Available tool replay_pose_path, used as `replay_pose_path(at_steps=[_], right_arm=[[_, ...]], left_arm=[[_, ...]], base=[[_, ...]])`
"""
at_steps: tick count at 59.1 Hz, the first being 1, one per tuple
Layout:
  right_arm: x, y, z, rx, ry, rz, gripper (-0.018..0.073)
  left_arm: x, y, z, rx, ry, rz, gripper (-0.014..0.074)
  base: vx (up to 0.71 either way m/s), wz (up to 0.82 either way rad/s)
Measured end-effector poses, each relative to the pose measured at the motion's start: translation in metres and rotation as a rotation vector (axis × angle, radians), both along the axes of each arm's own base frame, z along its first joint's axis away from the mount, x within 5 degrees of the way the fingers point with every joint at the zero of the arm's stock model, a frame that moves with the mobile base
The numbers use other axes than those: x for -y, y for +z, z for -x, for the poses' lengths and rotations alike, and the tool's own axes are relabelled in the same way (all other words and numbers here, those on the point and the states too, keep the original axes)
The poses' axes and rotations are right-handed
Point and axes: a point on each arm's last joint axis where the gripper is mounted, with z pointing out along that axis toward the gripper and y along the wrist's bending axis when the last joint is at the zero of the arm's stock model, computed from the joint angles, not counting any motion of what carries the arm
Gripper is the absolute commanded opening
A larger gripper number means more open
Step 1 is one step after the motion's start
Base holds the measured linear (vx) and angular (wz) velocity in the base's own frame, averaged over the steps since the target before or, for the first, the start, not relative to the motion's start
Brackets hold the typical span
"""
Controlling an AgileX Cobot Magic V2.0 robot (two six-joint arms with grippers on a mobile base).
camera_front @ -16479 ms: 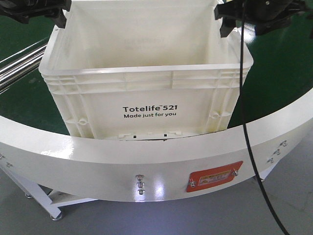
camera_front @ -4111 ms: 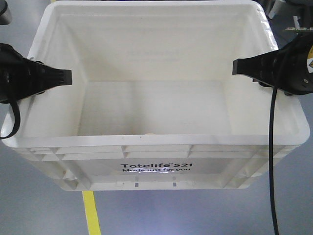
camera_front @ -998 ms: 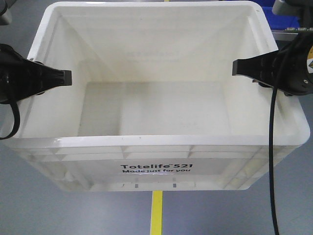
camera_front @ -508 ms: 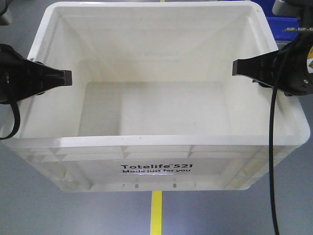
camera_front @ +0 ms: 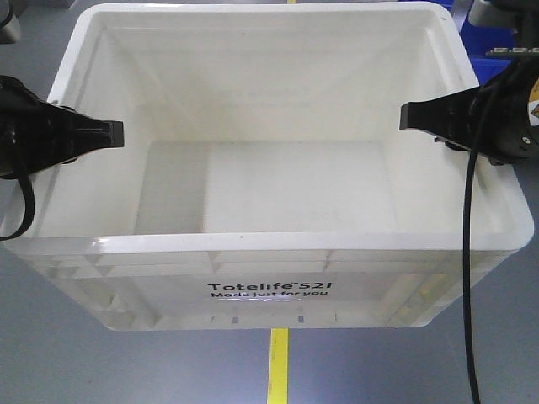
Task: Place moving items into box and shelve
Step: 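Hold the tote level with both grippers while the base drives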
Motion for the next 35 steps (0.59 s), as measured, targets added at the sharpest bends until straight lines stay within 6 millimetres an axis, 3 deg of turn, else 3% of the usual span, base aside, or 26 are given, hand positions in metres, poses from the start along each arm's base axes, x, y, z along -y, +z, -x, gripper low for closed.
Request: replay_pose_path(at_steps=[35], right_arm=[[0.0000, 0.0000, 0.0000, 0.000, 0.000, 0.000, -0.0011]], left_arm=[[0.0000, 0.0000, 0.0000, 0.000, 0.000, 0.000, 0.0109]], base=[[0.39, -0.01]])
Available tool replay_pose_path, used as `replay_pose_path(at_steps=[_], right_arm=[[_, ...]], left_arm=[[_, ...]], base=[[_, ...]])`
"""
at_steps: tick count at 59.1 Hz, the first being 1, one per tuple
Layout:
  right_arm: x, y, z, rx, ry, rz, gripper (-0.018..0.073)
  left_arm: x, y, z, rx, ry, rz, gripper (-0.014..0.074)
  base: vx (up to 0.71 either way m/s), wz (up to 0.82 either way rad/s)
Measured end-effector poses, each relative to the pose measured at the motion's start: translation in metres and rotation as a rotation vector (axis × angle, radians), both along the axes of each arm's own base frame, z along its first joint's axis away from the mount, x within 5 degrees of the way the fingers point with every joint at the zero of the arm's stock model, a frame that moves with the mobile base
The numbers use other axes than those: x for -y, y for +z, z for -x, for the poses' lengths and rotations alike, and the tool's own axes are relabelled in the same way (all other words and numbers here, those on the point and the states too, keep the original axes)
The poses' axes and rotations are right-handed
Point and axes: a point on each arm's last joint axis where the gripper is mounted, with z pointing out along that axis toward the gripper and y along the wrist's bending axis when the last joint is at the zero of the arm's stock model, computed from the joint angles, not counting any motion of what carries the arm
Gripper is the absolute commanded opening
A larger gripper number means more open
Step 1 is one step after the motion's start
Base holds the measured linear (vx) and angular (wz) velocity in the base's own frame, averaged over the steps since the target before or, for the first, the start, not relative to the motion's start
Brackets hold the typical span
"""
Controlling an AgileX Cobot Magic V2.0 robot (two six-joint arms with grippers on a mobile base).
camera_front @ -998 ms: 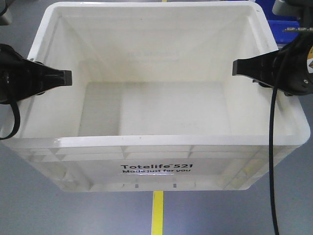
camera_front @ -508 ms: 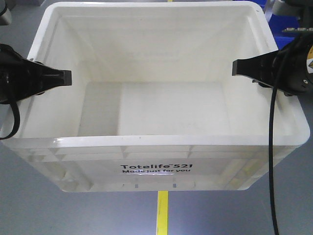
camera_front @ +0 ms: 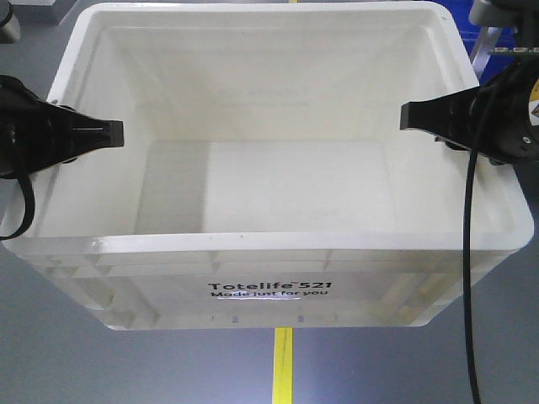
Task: Place moving items into box and shelve
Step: 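Hold the tote level with both grippers while the base drives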
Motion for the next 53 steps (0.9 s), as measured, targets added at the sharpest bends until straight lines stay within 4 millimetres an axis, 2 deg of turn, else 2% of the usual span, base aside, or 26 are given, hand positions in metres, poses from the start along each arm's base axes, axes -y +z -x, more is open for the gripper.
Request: replay_pose_path(at_steps=[53], right_arm=[[0.0000, 0.0000, 0.0000, 0.000, 0.000, 0.000, -0.0011]], left_arm=[[-0.0001, -0.0002, 0.0001, -0.002, 0.001, 0.000, 0.0109]], base=[[0.41, -0.03]])
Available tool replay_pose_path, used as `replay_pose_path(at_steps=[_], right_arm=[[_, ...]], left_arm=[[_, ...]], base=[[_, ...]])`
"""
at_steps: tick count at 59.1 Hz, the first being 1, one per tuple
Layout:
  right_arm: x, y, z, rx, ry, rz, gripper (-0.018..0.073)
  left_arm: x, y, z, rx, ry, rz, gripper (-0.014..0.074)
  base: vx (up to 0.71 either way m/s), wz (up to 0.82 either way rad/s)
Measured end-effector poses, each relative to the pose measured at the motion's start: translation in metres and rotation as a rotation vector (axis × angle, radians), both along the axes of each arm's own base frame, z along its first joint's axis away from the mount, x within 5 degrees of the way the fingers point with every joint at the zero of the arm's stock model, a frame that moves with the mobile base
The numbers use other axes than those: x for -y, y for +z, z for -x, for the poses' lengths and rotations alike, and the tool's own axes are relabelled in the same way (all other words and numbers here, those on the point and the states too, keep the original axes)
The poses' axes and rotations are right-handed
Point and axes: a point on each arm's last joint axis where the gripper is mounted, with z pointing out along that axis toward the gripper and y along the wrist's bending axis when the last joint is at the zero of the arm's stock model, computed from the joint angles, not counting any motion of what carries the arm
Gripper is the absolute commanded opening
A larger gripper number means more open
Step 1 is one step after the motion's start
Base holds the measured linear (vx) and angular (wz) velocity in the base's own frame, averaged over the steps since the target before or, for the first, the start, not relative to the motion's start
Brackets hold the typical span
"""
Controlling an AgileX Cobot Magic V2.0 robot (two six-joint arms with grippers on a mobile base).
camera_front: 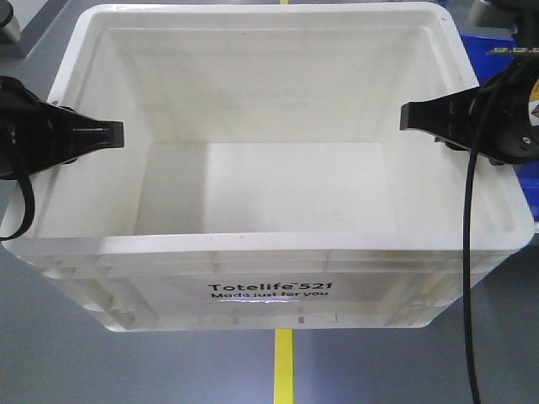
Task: Place moving items into box and shelve
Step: 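Hold the tote level with both grippers while the base drives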
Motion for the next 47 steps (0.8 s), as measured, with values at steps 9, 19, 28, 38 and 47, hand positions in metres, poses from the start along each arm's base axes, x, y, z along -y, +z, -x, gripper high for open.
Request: replay_pose_path(at_steps=[9, 19, 28, 38, 47], right_arm=[[0.0000, 0.0000, 0.0000, 0.000, 0.000, 0.000, -0.0011], [0.0000, 0.0000, 0.0000, 0.000, 0.000, 0.000, -0.0011], [0.0000, 0.0000, 0.0000, 0.000, 0.000, 0.000, -0.0011], [0.0000, 0.0000, 0.0000, 0.000, 0.000, 0.000, -0.0011], [0.0000, 0.0000, 0.0000, 0.000, 0.000, 0.000, -0.0011]], left_arm=[[-0.0001, 0.0000, 0.0000, -0.001, 0.000, 0.000, 0.0109], [-0.0001, 0.0000, 0.0000, -0.001, 0.000, 0.000, 0.0109], [-0.0001, 0.0000, 0.0000, -0.001, 0.000, 0.000, 0.0109], [-0.0001, -0.0001, 0.0001, -0.001, 0.001, -0.001, 0.0109], [-0.0001, -0.0001, 0.0001, -0.001, 0.001, -0.001, 0.0109]], base=[[0.42, 0.00], [0.42, 0.00], [0.42, -0.01], [0.42, -0.04], [0.43, -0.07]])
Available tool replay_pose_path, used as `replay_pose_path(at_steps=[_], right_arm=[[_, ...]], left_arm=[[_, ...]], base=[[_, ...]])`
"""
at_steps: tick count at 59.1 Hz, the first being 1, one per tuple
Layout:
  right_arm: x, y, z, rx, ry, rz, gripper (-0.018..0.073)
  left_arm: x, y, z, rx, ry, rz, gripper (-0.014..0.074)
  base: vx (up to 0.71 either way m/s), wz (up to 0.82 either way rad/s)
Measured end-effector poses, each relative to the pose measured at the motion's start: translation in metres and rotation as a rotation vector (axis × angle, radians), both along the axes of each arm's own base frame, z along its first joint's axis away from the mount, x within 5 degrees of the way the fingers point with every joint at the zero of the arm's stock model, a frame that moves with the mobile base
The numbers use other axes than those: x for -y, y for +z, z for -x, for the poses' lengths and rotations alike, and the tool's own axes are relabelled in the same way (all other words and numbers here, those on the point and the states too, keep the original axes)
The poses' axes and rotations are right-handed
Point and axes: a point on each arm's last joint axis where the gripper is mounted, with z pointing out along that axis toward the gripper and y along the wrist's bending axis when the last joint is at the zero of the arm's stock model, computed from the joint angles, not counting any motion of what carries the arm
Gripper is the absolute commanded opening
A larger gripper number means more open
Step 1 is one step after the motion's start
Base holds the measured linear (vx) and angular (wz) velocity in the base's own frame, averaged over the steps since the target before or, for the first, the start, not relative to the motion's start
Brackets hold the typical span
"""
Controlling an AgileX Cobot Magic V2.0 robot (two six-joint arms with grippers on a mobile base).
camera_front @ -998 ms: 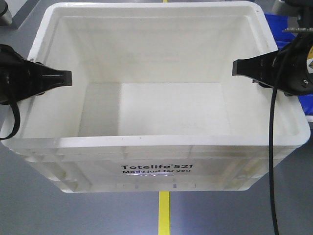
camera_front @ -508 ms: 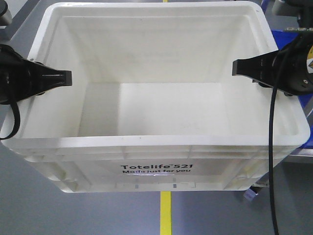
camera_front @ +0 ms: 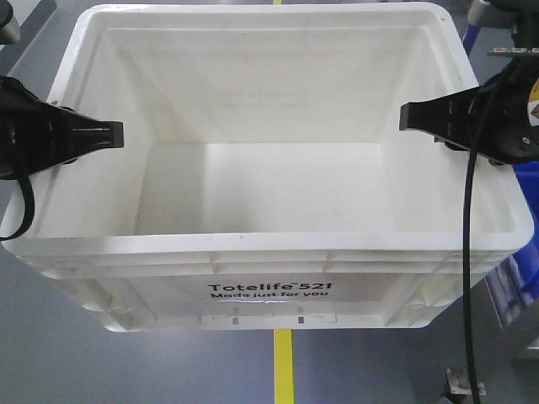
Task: Place moving items into box and shelve
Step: 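Hold the tote level with both grippers while the base drives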
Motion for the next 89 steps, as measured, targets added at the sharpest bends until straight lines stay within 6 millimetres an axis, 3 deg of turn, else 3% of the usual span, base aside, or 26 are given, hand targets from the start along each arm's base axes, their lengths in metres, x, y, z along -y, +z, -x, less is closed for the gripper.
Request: replay_pose_path(at_steps=[89], right_arm=[[-0.0001, -0.0003, 0.0001, -0.002, 0.000, -0.001, -0.0011]], left_arm=[[-0.0002, -0.0002, 0.0002, -0.003, 0.002, -0.001, 0.0109]], base=[[0.43, -0.03]])
